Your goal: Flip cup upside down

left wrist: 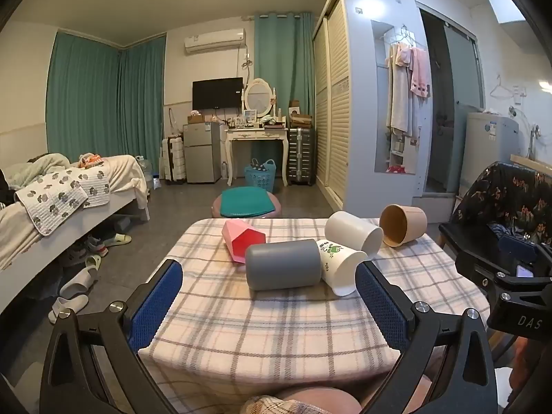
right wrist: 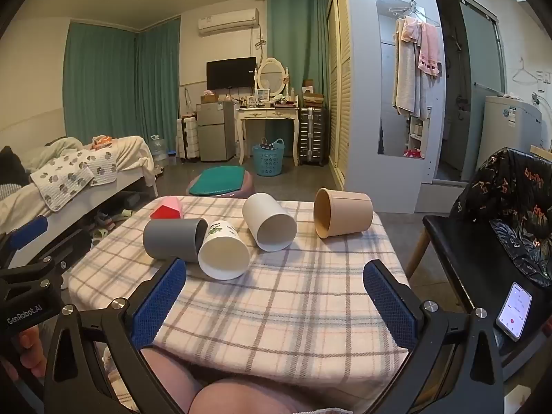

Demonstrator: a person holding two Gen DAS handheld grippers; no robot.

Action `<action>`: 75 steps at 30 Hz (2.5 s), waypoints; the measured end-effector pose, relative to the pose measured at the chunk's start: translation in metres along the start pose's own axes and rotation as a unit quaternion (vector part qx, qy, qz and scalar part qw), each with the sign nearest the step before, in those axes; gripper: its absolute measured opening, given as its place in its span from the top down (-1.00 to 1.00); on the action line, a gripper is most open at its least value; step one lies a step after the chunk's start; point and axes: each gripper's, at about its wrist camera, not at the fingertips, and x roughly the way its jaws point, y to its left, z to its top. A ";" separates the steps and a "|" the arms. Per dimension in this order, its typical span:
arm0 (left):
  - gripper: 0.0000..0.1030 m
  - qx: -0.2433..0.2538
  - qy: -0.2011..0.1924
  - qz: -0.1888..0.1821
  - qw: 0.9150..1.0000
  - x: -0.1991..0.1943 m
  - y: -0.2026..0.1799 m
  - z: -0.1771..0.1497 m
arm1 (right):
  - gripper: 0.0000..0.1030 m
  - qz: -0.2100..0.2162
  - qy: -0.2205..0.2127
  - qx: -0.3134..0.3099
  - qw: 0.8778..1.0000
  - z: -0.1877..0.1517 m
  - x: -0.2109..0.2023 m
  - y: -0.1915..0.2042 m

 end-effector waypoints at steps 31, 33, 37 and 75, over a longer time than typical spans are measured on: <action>-1.00 -0.002 0.002 0.003 1.000 0.006 0.009 -0.008 | -1.00 0.001 0.015 -0.004 1.000 0.000 0.004 0.009; -1.00 -0.002 0.003 0.003 1.000 0.005 0.008 -0.007 | -1.00 0.000 0.014 -0.008 1.000 -0.001 0.002 0.013; -1.00 -0.003 0.003 0.004 1.000 0.006 0.009 -0.008 | -1.00 0.005 0.017 -0.009 1.000 -0.002 0.004 0.005; -1.00 -0.001 0.004 0.007 1.000 0.003 0.011 -0.006 | -0.99 0.008 0.020 -0.015 1.000 0.001 0.004 0.008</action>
